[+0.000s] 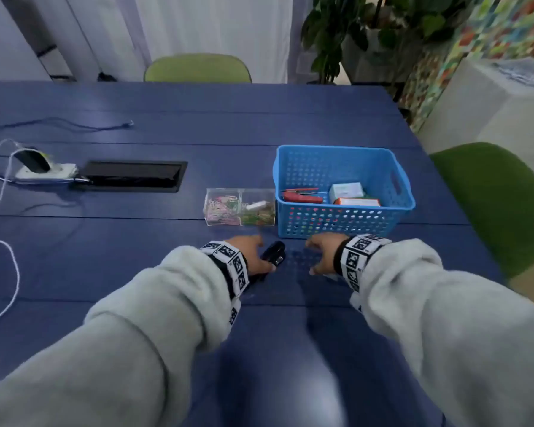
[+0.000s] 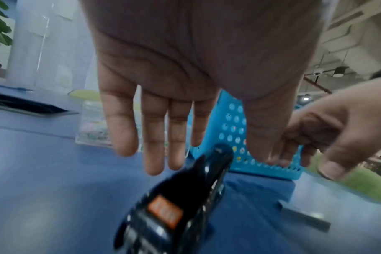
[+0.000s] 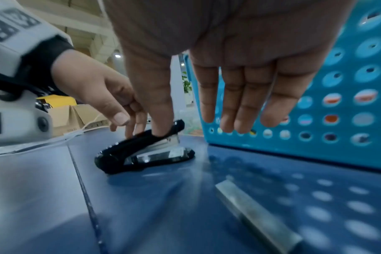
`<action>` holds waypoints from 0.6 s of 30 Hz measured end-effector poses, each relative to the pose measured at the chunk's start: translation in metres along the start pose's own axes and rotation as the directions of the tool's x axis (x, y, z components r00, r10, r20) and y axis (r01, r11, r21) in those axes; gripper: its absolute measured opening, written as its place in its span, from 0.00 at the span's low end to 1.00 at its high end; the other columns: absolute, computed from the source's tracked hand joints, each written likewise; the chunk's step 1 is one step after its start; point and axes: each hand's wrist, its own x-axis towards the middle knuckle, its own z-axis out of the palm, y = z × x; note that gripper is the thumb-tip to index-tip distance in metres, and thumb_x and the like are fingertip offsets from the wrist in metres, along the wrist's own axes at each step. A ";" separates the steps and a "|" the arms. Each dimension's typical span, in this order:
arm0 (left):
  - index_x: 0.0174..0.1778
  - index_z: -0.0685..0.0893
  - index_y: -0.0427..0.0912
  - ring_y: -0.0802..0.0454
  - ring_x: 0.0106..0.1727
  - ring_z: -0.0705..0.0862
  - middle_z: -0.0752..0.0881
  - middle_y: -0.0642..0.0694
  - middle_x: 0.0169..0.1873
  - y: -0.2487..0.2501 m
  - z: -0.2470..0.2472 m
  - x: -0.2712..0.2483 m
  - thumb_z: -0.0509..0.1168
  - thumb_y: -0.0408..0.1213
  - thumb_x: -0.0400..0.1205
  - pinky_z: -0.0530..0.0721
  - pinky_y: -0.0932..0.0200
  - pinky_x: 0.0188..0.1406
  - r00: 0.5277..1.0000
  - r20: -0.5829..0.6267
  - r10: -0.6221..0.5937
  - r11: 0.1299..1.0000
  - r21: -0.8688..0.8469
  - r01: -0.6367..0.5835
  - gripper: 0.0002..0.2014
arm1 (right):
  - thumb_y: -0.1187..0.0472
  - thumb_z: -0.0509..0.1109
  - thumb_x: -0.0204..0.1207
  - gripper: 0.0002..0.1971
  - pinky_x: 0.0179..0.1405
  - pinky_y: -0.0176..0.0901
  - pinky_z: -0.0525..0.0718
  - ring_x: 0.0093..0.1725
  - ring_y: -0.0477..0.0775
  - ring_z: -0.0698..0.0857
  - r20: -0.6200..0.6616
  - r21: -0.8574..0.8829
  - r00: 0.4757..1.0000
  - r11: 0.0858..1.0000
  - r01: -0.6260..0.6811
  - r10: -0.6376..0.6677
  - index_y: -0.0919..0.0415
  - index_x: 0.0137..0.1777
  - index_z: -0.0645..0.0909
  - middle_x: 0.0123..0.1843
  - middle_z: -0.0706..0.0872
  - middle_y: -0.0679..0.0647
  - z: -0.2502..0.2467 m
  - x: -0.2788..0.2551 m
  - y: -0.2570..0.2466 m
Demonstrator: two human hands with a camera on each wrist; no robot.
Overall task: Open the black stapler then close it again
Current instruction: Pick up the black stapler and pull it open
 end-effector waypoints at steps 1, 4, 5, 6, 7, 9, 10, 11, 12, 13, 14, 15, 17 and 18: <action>0.72 0.70 0.46 0.41 0.69 0.79 0.79 0.41 0.70 0.002 0.004 0.002 0.69 0.56 0.73 0.77 0.52 0.64 0.999 0.034 -0.013 1.000 0.006 0.013 0.34 | 0.54 0.77 0.66 0.32 0.69 0.48 0.78 0.68 0.59 0.79 0.019 -0.003 1.000 1.000 -0.008 0.008 0.57 0.70 0.73 0.71 0.79 0.57 0.003 0.008 -0.004; 0.68 0.73 0.45 0.40 0.64 0.82 0.83 0.40 0.65 0.001 0.021 0.013 0.72 0.53 0.72 0.79 0.51 0.61 0.999 0.039 -0.021 0.999 -0.025 0.022 0.31 | 0.54 0.78 0.64 0.33 0.67 0.49 0.80 0.68 0.60 0.79 0.048 -0.013 0.999 1.000 0.004 -0.003 0.53 0.70 0.72 0.72 0.78 0.57 0.012 0.029 -0.016; 0.68 0.73 0.45 0.40 0.64 0.82 0.83 0.41 0.64 0.001 0.024 0.016 0.72 0.51 0.72 0.80 0.51 0.61 0.999 0.038 -0.019 0.999 -0.039 0.021 0.30 | 0.54 0.78 0.64 0.34 0.67 0.48 0.79 0.69 0.60 0.79 0.064 -0.026 0.998 1.000 0.007 -0.005 0.53 0.71 0.71 0.72 0.78 0.56 0.015 0.037 -0.019; 0.68 0.74 0.45 0.40 0.63 0.82 0.84 0.41 0.63 0.000 0.027 0.017 0.72 0.49 0.72 0.80 0.51 0.60 0.999 0.030 -0.015 0.999 -0.049 0.017 0.29 | 0.54 0.78 0.64 0.35 0.67 0.48 0.78 0.69 0.60 0.78 0.073 -0.032 0.997 1.000 0.002 0.001 0.53 0.72 0.71 0.73 0.77 0.56 0.017 0.043 -0.021; 0.67 0.74 0.46 0.40 0.62 0.83 0.85 0.41 0.62 -0.001 0.028 0.019 0.71 0.47 0.73 0.81 0.51 0.59 1.000 0.019 -0.004 0.998 -0.055 0.006 0.27 | 0.54 0.78 0.64 0.35 0.66 0.48 0.78 0.69 0.60 0.78 0.081 -0.037 0.997 0.999 0.004 -0.001 0.53 0.72 0.71 0.72 0.77 0.56 0.019 0.050 -0.022; 0.65 0.75 0.47 0.40 0.60 0.84 0.86 0.42 0.59 -0.002 0.029 0.018 0.70 0.45 0.74 0.82 0.51 0.56 1.000 -0.002 0.020 0.998 -0.064 -0.020 0.24 | 0.53 0.78 0.64 0.30 0.58 0.44 0.80 0.65 0.61 0.80 0.084 -0.056 0.996 0.998 0.014 -0.009 0.52 0.68 0.74 0.68 0.79 0.57 0.022 0.056 -0.027; 0.63 0.76 0.46 0.40 0.59 0.84 0.86 0.42 0.58 -0.002 0.029 0.016 0.69 0.44 0.74 0.83 0.51 0.55 0.999 -0.011 0.035 0.996 -0.082 -0.036 0.22 | 0.53 0.77 0.64 0.26 0.51 0.42 0.79 0.61 0.60 0.82 0.087 -0.069 0.996 0.997 0.020 -0.014 0.53 0.64 0.77 0.65 0.81 0.58 0.023 0.057 -0.030; 0.61 0.76 0.46 0.41 0.58 0.84 0.87 0.42 0.56 -0.002 0.029 0.014 0.69 0.43 0.74 0.83 0.50 0.54 0.998 -0.023 0.054 0.992 -0.110 -0.056 0.20 | 0.53 0.77 0.65 0.23 0.45 0.41 0.77 0.57 0.60 0.84 0.091 -0.087 0.996 0.996 0.031 -0.023 0.54 0.60 0.79 0.62 0.83 0.58 0.025 0.059 -0.033; 0.59 0.77 0.45 0.41 0.57 0.85 0.87 0.42 0.55 0.000 0.027 0.011 0.68 0.43 0.74 0.84 0.50 0.53 0.997 -0.037 0.073 0.988 -0.137 -0.077 0.18 | 0.53 0.76 0.66 0.20 0.43 0.40 0.75 0.53 0.60 0.85 0.097 -0.107 0.995 0.993 0.039 -0.029 0.54 0.58 0.81 0.60 0.84 0.58 0.027 0.059 -0.035; 0.57 0.77 0.44 0.41 0.55 0.85 0.87 0.42 0.54 0.001 0.026 0.008 0.69 0.42 0.74 0.84 0.50 0.53 0.994 -0.052 0.094 0.981 -0.165 -0.101 0.17 | 0.53 0.76 0.66 0.19 0.42 0.41 0.76 0.51 0.60 0.85 0.102 -0.120 0.994 0.992 0.041 -0.029 0.55 0.57 0.81 0.59 0.85 0.58 0.029 0.059 -0.035; 0.55 0.77 0.43 0.41 0.54 0.85 0.87 0.41 0.52 0.002 0.024 0.005 0.69 0.42 0.74 0.84 0.50 0.52 0.992 -0.062 0.114 0.973 -0.194 -0.124 0.16 | 0.52 0.76 0.66 0.19 0.43 0.41 0.76 0.52 0.60 0.85 0.108 -0.120 0.994 0.992 0.036 -0.023 0.54 0.57 0.81 0.58 0.85 0.57 0.030 0.058 -0.035; 0.54 0.77 0.42 0.41 0.52 0.85 0.87 0.41 0.51 0.003 0.022 0.002 0.69 0.40 0.73 0.84 0.51 0.51 0.988 -0.076 0.136 0.963 -0.223 -0.149 0.16 | 0.52 0.76 0.65 0.20 0.45 0.42 0.78 0.54 0.60 0.85 0.108 -0.117 0.994 0.992 0.036 -0.024 0.54 0.57 0.81 0.58 0.85 0.57 0.031 0.057 -0.033; 0.52 0.77 0.41 0.42 0.48 0.84 0.86 0.43 0.45 0.003 0.016 -0.002 0.70 0.37 0.71 0.82 0.54 0.44 0.981 -0.113 0.158 0.946 -0.267 -0.183 0.15 | 0.52 0.77 0.65 0.21 0.51 0.44 0.80 0.58 0.61 0.84 0.112 -0.111 0.993 0.993 0.041 -0.028 0.54 0.59 0.80 0.60 0.85 0.58 0.031 0.054 -0.029; 0.49 0.76 0.42 0.43 0.45 0.83 0.85 0.44 0.42 0.000 0.014 -0.005 0.71 0.35 0.70 0.81 0.55 0.41 0.979 -0.133 0.154 0.939 -0.289 -0.187 0.14 | 0.52 0.77 0.66 0.22 0.55 0.45 0.80 0.60 0.61 0.83 0.114 -0.103 0.993 0.994 0.040 -0.028 0.54 0.59 0.80 0.60 0.84 0.59 0.030 0.053 -0.026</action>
